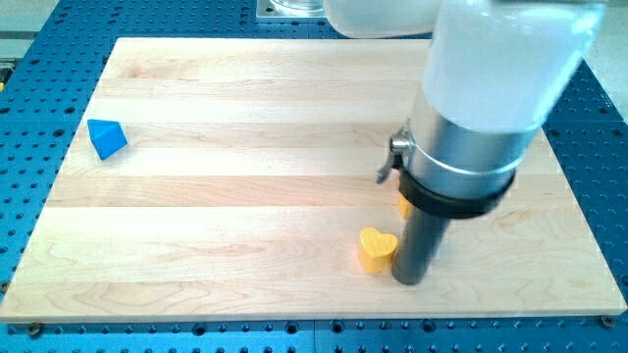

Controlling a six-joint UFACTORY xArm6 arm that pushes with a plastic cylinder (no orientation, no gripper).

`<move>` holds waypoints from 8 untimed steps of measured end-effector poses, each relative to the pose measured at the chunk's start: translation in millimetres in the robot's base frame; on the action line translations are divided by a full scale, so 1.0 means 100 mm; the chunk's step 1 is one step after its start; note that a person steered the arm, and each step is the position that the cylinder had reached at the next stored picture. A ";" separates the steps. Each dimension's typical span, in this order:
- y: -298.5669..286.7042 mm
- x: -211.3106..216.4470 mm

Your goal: Move the blue cube into the yellow hexagon

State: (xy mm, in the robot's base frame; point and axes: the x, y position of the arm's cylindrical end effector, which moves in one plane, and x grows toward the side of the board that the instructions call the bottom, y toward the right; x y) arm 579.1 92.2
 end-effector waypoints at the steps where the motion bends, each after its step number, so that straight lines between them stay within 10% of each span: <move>1: 0.13 -0.31; 8: 0.12 -0.64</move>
State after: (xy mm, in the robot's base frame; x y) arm 515.0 104.7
